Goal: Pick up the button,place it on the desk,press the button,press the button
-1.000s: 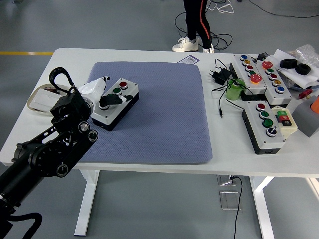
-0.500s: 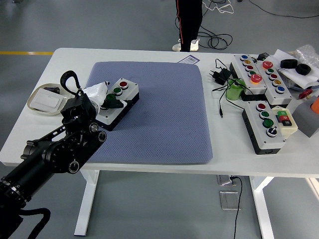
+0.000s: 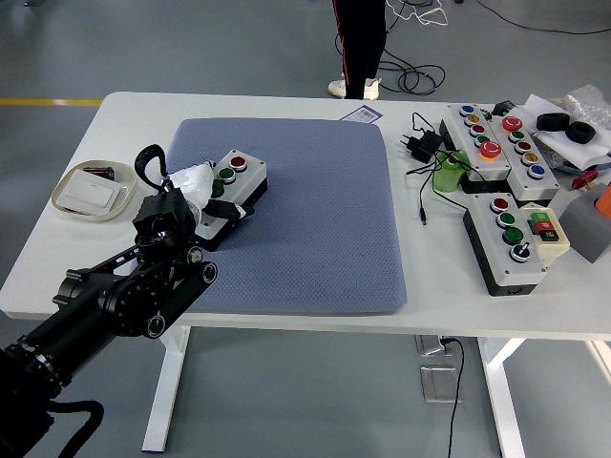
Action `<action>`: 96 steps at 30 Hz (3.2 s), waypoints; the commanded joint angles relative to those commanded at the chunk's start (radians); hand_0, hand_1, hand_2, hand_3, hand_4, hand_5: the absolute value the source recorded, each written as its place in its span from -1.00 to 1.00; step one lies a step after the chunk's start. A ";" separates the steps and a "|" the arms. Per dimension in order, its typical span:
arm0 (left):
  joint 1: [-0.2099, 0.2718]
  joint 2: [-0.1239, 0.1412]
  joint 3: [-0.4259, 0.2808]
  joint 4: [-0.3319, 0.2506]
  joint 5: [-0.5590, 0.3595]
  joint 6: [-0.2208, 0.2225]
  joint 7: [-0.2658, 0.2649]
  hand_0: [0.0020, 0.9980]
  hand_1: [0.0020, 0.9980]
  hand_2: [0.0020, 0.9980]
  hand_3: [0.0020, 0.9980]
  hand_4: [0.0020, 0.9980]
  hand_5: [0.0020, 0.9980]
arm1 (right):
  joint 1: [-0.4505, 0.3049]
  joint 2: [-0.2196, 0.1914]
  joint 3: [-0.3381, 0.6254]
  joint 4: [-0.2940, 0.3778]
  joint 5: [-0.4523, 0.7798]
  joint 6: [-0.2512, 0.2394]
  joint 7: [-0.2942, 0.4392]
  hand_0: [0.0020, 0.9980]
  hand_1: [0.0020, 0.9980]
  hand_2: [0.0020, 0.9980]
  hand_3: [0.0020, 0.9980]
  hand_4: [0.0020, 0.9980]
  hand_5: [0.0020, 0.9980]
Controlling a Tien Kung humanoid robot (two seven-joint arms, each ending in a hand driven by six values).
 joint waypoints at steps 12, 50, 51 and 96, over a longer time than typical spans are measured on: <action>0.003 0.007 0.013 0.017 0.024 -0.003 0.000 0.14 0.00 -0.09 0.31 0.43 -1.00 | -0.002 0.000 -0.001 0.000 -0.002 0.001 0.000 0.29 0.06 0.26 0.22 -0.51 -0.35; 0.005 0.138 0.144 -0.140 0.045 -0.041 -0.781 -0.28 -0.67 -0.75 -0.55 0.02 -1.00 | 0.005 0.002 0.014 0.000 -0.004 -0.001 0.001 0.29 0.06 0.25 0.22 -0.51 -0.36; 0.005 0.138 0.145 -0.140 0.048 -0.041 -0.781 -0.28 -0.67 -0.75 -0.55 0.02 -1.00 | 0.005 0.002 0.014 0.000 -0.004 -0.001 0.001 0.29 0.06 0.25 0.22 -0.51 -0.36; 0.034 0.121 0.009 -0.149 -0.008 -0.295 -0.675 1.00 1.00 1.00 1.00 1.00 -0.41 | -0.003 0.001 0.011 0.000 0.003 -0.002 0.001 0.29 0.07 0.25 0.23 -0.47 -0.42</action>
